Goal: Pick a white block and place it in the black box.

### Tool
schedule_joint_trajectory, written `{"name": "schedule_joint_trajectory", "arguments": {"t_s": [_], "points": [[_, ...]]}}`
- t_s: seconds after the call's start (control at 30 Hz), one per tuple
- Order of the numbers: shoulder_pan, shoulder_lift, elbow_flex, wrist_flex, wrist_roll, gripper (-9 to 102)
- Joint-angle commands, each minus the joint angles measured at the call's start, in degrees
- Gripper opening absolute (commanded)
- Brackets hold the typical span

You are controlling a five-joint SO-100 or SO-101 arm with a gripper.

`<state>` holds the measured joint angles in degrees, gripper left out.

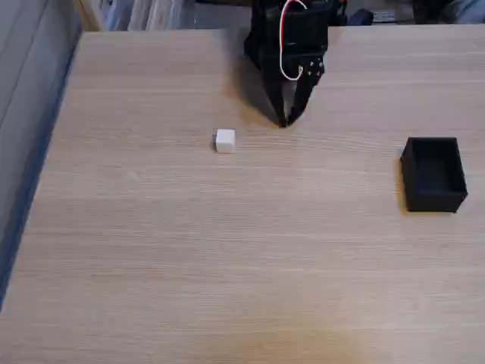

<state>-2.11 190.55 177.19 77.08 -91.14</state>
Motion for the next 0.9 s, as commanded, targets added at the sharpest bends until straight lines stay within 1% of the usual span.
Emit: {"name": "schedule_joint_trajectory", "arguments": {"t_s": [0.0, 0.87], "points": [[-1.4, 0.4, 0.8, 0.1, -1.7, 0], [0.8, 0.4, 0.8, 0.0, -2.3, 0]]}}
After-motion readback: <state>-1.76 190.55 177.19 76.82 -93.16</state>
